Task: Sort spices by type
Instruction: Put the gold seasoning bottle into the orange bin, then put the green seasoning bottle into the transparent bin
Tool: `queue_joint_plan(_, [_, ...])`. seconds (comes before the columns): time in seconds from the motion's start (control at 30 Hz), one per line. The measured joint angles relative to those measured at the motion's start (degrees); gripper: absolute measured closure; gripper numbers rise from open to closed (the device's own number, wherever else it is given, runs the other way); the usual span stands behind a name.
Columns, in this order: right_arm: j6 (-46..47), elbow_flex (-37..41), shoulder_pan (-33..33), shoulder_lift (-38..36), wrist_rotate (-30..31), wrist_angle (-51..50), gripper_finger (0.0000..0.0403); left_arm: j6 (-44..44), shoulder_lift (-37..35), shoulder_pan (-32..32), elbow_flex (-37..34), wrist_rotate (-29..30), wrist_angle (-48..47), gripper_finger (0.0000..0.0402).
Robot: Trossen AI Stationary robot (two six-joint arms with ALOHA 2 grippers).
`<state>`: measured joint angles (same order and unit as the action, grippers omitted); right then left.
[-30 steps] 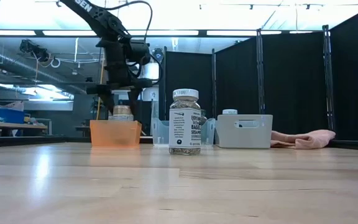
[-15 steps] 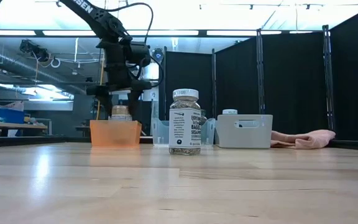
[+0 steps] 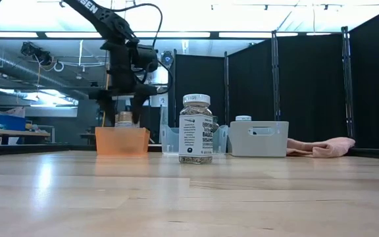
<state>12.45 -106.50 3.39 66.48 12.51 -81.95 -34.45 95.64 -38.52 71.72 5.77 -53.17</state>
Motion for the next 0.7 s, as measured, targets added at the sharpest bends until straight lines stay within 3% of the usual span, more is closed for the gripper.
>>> queue_joint_plan(0.3, [-0.2,0.0,0.0,0.0,0.0,0.0,0.0155,1.4,-4.5,0.0,0.0,-0.1,-0.5,0.0046])
queue_joint_plan(0.7, [0.0,0.0,0.0,0.0,0.0,0.0,0.0155,12.1,-14.4,4.7,0.1,-16.3,-0.4,0.0046])
